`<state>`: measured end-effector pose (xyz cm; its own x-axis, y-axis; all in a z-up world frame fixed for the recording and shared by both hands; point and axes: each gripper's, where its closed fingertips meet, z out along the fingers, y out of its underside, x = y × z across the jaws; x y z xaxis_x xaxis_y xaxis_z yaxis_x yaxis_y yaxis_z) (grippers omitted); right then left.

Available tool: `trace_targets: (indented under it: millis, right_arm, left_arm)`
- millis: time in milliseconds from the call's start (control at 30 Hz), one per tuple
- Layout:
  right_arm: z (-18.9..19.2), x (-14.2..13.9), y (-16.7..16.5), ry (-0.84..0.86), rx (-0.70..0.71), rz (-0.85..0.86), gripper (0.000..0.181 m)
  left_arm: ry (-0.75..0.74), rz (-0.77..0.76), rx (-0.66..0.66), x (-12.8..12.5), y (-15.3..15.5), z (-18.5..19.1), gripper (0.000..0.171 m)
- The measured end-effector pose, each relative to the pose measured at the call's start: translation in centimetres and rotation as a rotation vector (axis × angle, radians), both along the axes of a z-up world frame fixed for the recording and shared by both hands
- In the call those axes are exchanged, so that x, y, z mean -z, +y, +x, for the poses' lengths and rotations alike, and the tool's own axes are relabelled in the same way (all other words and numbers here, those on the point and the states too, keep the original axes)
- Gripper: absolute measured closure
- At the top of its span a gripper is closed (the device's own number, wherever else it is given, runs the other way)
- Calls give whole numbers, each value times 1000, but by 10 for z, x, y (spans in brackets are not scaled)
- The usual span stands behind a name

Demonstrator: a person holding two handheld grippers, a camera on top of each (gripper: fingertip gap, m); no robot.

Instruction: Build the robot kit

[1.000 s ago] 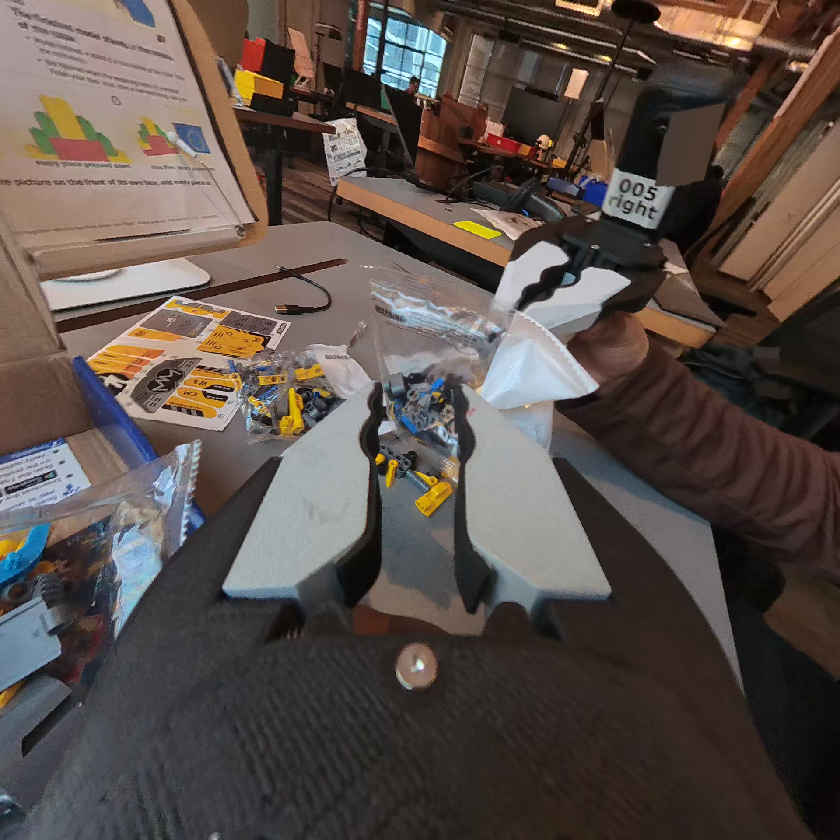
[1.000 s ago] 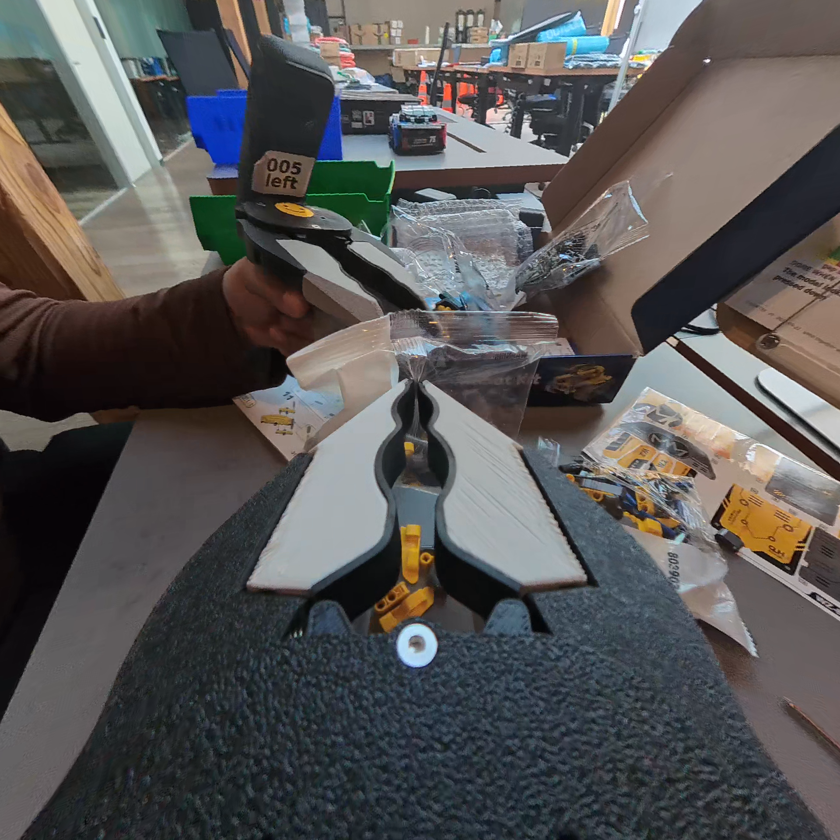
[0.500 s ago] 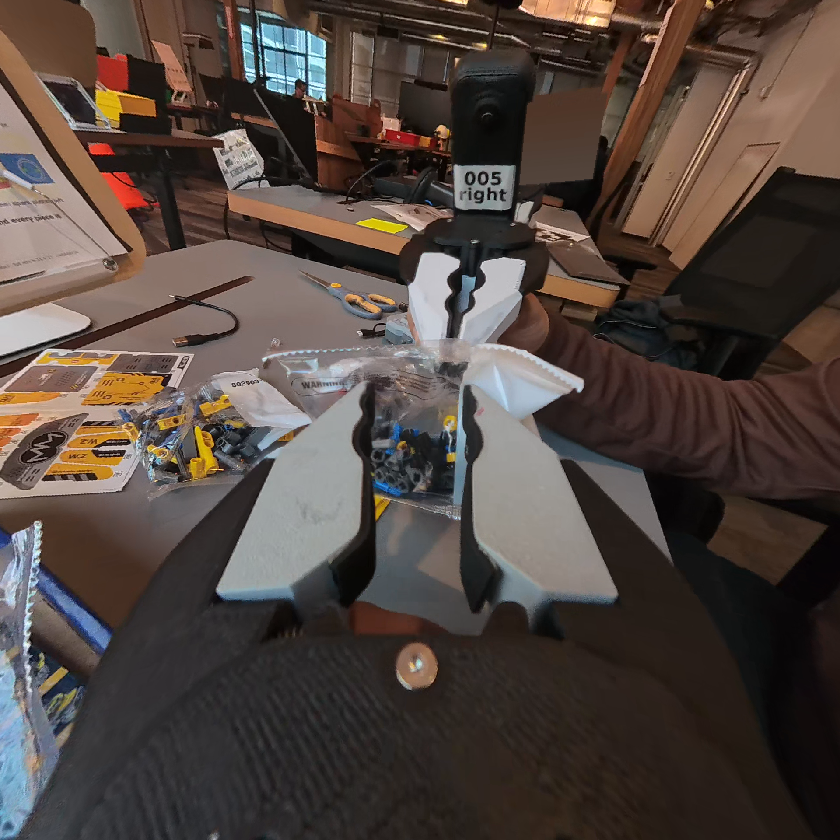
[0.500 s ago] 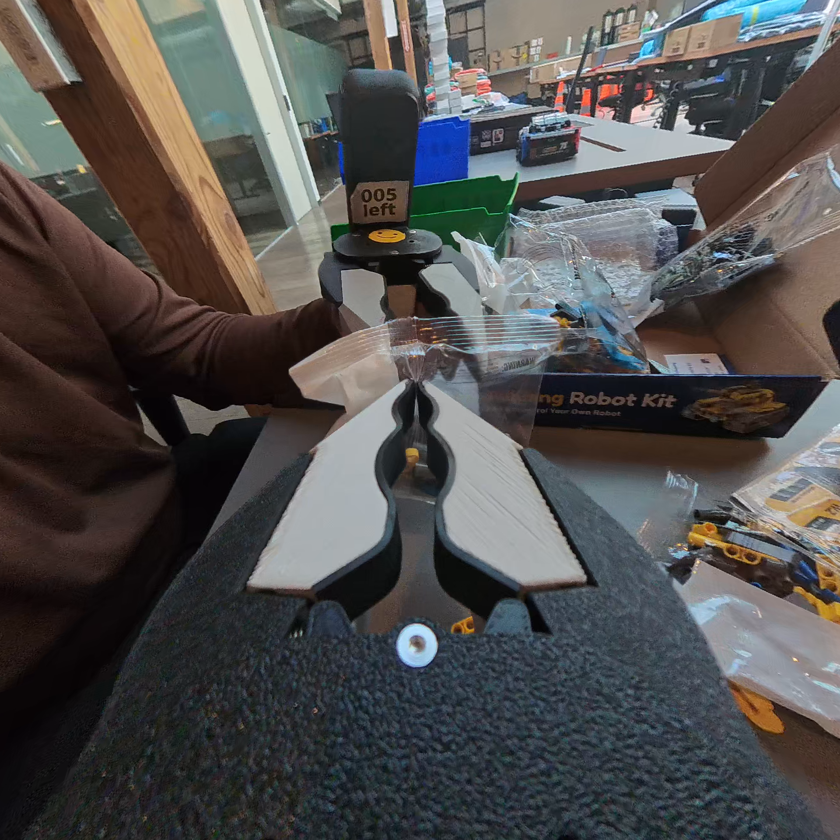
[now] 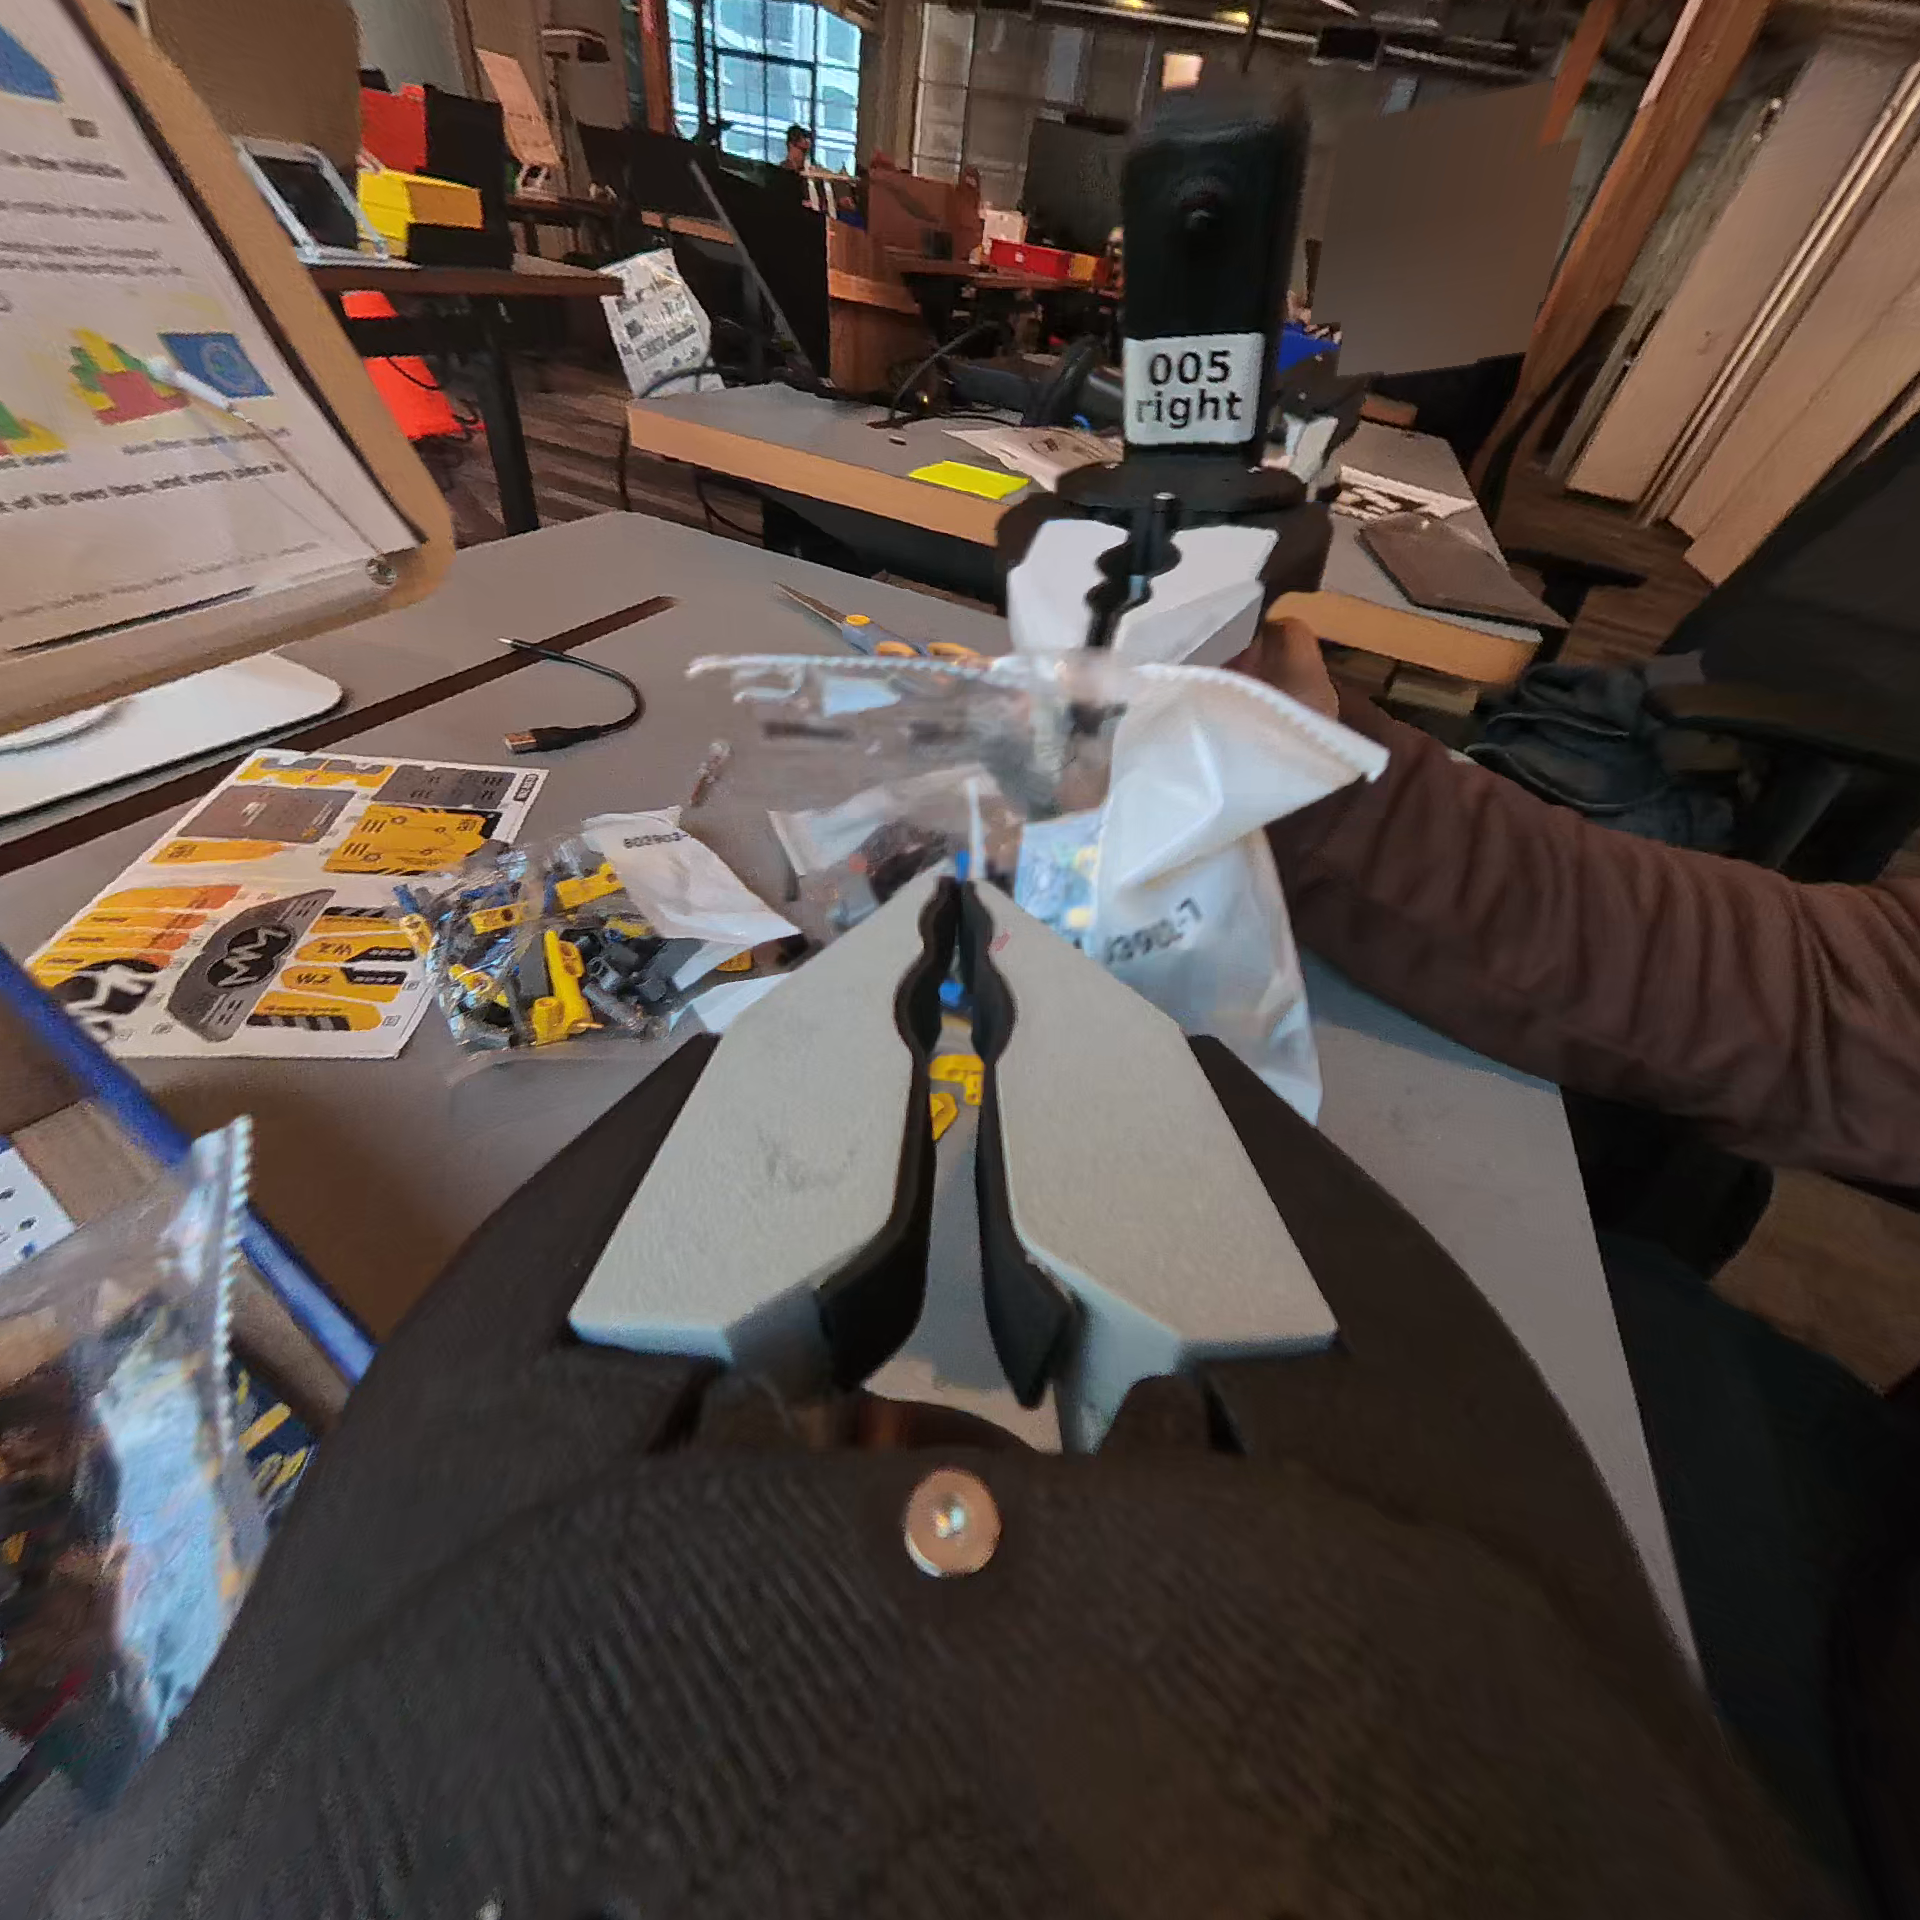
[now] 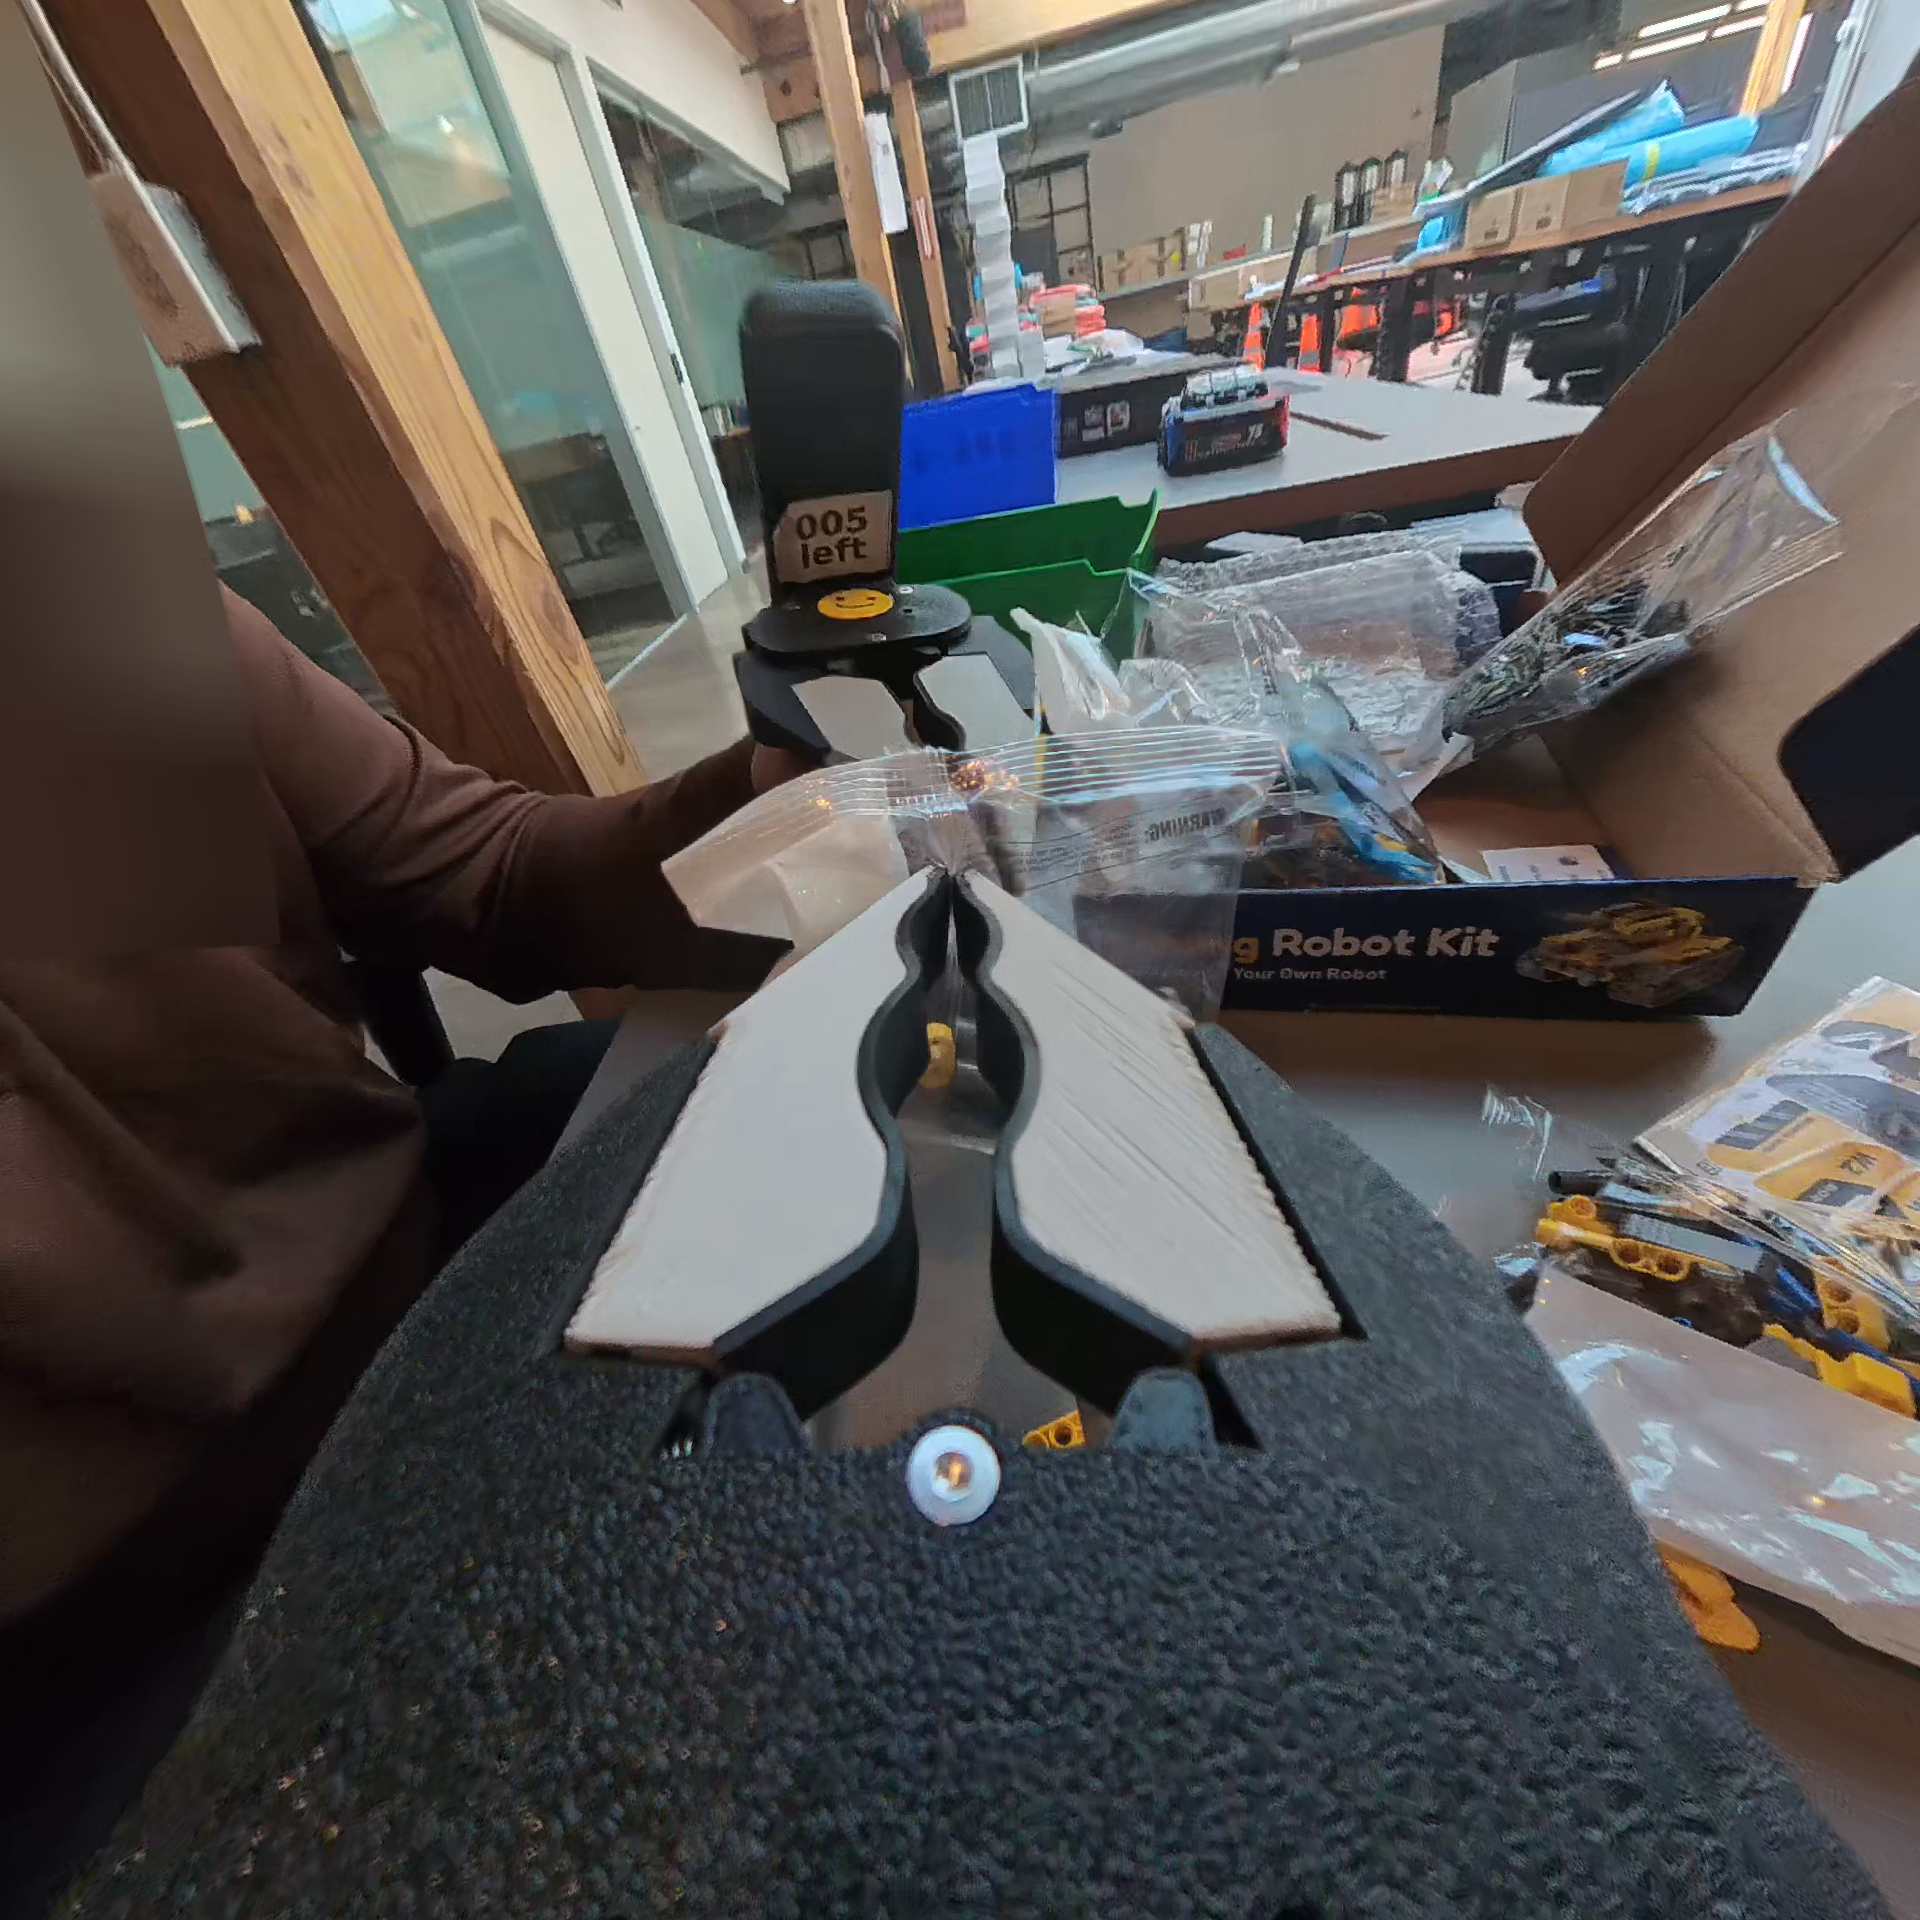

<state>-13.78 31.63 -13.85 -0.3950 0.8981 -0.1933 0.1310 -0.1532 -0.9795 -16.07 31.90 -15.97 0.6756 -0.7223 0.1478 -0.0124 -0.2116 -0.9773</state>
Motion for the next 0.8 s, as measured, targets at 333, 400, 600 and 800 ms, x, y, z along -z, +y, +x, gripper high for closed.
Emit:
trace_targets:
  millis: [333,400,600,800]
  right_arm:
    - [10,-17,-16,114,-137,-92,181]
    - [5,-12,-24,94,-159,-81,181]
    - [0,-8,-34,88,-207,-90,181]
    - [0,-11,-32,115,-211,-126,181]
  left_arm:
    - [-258,-131,214,-17,-22,19,127]
    - [-235,-103,179,-16,-18,21,130]
    - [-229,-114,196,-12,-20,26,135]
    - [-313,-84,263,-22,-29,40,171]
